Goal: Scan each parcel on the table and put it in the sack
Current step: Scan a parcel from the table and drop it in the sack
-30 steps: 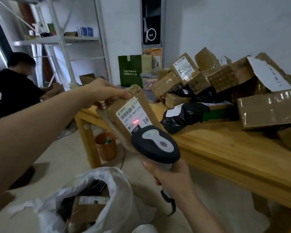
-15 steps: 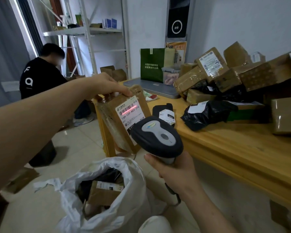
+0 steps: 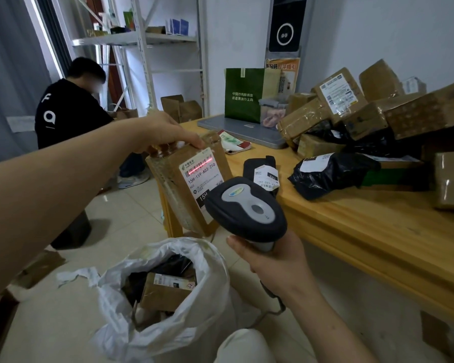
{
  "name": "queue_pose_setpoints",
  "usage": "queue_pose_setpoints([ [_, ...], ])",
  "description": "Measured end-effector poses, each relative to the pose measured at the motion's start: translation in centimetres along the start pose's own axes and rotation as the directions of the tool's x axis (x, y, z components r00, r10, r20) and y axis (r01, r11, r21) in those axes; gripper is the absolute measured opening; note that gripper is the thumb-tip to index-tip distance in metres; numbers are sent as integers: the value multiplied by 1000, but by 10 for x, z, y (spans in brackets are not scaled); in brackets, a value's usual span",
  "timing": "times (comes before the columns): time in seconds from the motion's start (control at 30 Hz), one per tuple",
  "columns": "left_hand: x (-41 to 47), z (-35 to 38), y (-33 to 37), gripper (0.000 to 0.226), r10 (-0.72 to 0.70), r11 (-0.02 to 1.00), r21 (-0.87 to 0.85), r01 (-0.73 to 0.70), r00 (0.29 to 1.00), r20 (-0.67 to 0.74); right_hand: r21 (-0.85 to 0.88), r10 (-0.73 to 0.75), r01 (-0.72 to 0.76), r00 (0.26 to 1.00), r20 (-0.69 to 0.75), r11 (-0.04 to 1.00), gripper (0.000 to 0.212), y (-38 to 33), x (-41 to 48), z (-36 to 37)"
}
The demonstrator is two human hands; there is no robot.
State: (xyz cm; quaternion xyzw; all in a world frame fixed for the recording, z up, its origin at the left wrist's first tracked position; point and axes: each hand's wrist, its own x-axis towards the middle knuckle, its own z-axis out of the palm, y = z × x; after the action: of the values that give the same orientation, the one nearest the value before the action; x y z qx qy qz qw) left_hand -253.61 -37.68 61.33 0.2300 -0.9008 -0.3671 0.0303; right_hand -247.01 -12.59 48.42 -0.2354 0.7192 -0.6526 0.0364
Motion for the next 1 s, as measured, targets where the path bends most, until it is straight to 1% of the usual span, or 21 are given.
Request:
queue_pose_setpoints([
  [0.1,2,0,-3,65,-7,1000,-18,7,1000,-2,8,-8,8,1000,7,1000,32,2,0,2],
  [0.23,3,3,-11,65,-17,999,-32,17,1000,-4,22,-2,1,1000,21,1000,27,7,4,7],
  [0.33,12,12,-42,68,-64,997,-36,63,997,-32,90,75,-79,996,50,993,24,15,9,12],
  [0.4,21,25,-77,74,-148,987,-69,144,987,-64,136,156,-162,986,53,977,23,24,13,16],
  [0.47,28,43,-119,78,-244,962,-147,231,966,-80,148,236,-241,971,50,959,22,36,17,21],
  [0.53,34,64,-163,75,-325,929,-208,304,943,-74,135,324,-329,944,62,935,22,51,22,28],
  [0.6,41,87,-206,64,-420,887,-237,396,905,-59,148,397,-405,914,78,902,20,67,29,35],
  [0.67,48,108,-243,52,-492,842,-278,463,869,-42,162,482,-488,873,75,858,16,85,37,42],
  [0.7,53,120,-259,50,-514,824,-298,482,857,-36,170,530,-532,846,59,830,16,97,40,47],
  [0.73,57,132,-272,53,-529,810,-311,497,849,-21,180,572,-568,820,35,803,19,106,43,51],
  [0.8,67,157,-292,59,-538,789,-370,491,843,-29,191,615,-601,788,-18,776,31,125,49,57],
  [0.83,73,170,-300,57,-541,783,-392,484,840,-43,198,638,-620,769,-41,760,37,133,53,59],
  [0.87,80,184,-308,60,-542,778,-415,473,838,-61,209,670,-648,741,-52,733,38,140,56,60],
  [0.93,95,212,-321,66,-550,756,-449,476,834,-43,220,719,-694,693,-56,686,41,154,63,57],
  [1.0,107,235,-328,53,-561,730,-469,497,828,5,202,731,-710,680,-55,675,40,164,70,52],
])
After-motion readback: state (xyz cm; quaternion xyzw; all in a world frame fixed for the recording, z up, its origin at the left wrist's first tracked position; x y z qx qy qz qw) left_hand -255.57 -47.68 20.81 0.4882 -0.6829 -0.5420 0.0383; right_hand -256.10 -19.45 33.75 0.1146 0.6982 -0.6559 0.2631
